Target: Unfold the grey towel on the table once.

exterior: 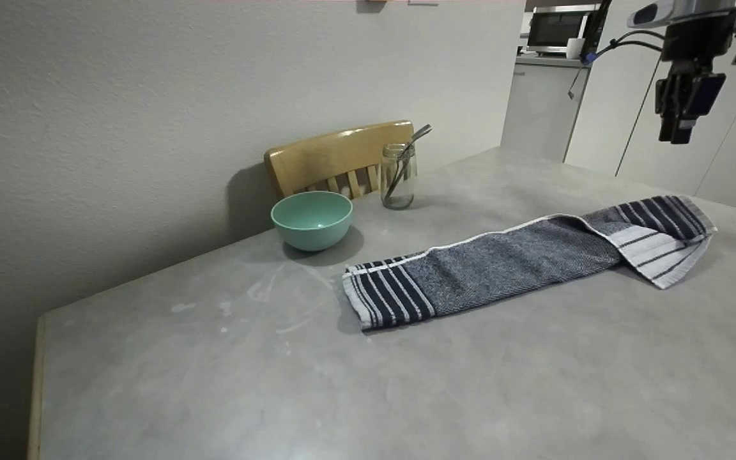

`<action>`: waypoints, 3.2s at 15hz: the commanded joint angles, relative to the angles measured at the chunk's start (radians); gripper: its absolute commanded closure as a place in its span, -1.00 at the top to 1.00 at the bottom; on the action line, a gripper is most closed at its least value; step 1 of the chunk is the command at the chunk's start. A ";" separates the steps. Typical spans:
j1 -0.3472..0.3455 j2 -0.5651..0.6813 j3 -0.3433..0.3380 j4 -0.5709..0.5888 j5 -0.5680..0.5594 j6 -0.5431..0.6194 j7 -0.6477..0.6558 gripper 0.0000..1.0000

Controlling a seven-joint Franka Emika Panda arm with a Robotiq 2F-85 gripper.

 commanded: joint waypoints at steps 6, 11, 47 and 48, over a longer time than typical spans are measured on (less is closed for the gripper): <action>0.045 -0.087 0.004 -0.114 -0.025 0.103 0.224 1.00; 0.111 -0.129 0.016 -0.225 -0.049 0.204 0.556 1.00; 0.174 0.076 -0.060 -0.337 0.089 0.145 1.772 1.00; 0.174 0.076 -0.060 -0.339 0.089 0.153 1.771 1.00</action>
